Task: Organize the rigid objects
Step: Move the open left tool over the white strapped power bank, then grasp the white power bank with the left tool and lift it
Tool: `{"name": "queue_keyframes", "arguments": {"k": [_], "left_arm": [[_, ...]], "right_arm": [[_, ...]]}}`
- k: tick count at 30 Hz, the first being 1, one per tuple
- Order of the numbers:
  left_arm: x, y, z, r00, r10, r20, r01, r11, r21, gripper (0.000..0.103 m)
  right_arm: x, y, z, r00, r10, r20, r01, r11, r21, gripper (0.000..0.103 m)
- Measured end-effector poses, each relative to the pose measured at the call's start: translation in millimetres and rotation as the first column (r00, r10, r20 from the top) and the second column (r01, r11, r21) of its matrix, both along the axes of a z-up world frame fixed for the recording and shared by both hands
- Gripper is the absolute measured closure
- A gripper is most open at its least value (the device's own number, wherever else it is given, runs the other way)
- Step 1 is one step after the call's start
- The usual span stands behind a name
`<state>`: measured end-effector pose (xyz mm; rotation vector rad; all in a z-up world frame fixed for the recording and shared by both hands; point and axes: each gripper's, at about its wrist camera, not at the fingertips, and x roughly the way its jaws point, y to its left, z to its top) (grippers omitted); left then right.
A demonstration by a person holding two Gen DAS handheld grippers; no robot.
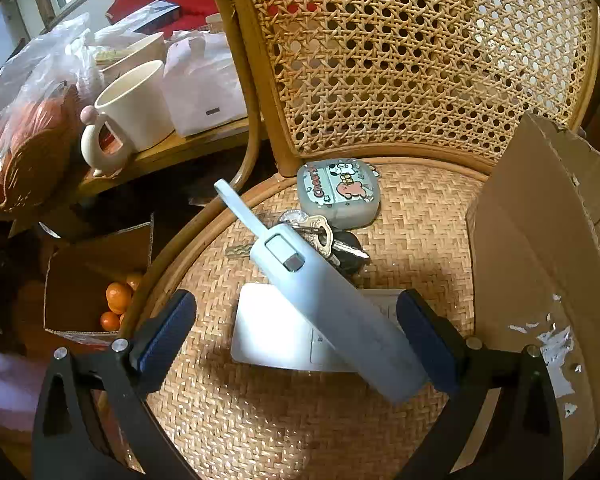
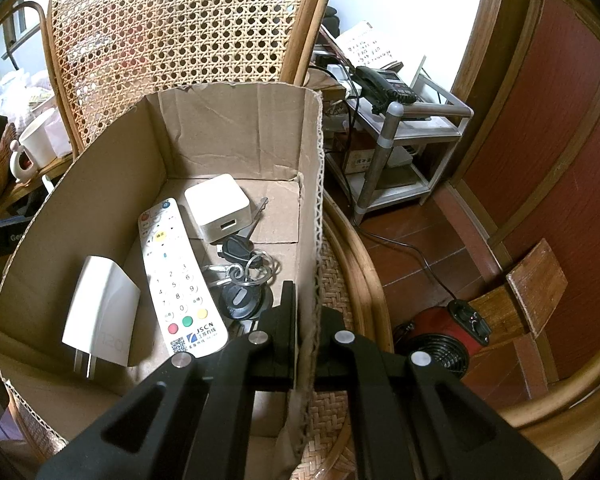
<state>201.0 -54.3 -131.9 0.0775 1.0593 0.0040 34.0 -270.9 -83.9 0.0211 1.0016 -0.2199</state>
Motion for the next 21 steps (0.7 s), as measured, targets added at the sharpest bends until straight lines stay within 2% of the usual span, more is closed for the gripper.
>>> {"name": "queue_keyframes", "arguments": {"k": [4,10,12,14,15,17,20,21], "left_arm": [[-3,-2,0,1.0,-0.012,-0.003,0.012,1.0,0.002,0.003],[-3,7,-4,0.999,0.014,-0.041,-0.017,0.997,-0.072,0.004],[-3,7,-5,0.998,0.006,-0.057,-0.012,0.996,-0.093,0.008],[-4,6,-6,0.997,-0.009,-0.082,-0.002,0.992,-0.126,0.019],[-5,5,-6,0.996,-0.015,-0.087,0.004,0.992,-0.129,0.021],[-7,-1,-3,0.995,-0.051,-0.087,0.038,0.989,-0.142,0.037],[-11,-9,-1,0.992,-0.095,-0.077,0.082,0.985,-0.152,0.053],[-12,-11,0,0.992,-0.1,-0.073,0.088,0.985,-0.151,0.053]], "right_arm": [[0,0,0,1.0,0.001,0.0,-0.001,1.0,0.0,0.097],[0,0,0,1.0,0.001,-0.001,-0.001,1.0,0.0,0.097],[0,0,0,1.0,0.001,0.0,-0.001,1.0,0.0,0.097],[0,0,0,1.0,0.001,0.0,-0.001,1.0,0.0,0.097],[0,1,0,1.0,0.001,0.0,-0.001,1.0,0.0,0.097],[0,0,0,1.0,0.002,-0.001,-0.002,1.0,0.0,0.097],[0,0,0,1.0,0.002,-0.001,-0.002,1.0,0.0,0.097],[0,0,0,1.0,0.002,-0.001,-0.002,1.0,0.0,0.097]]}}
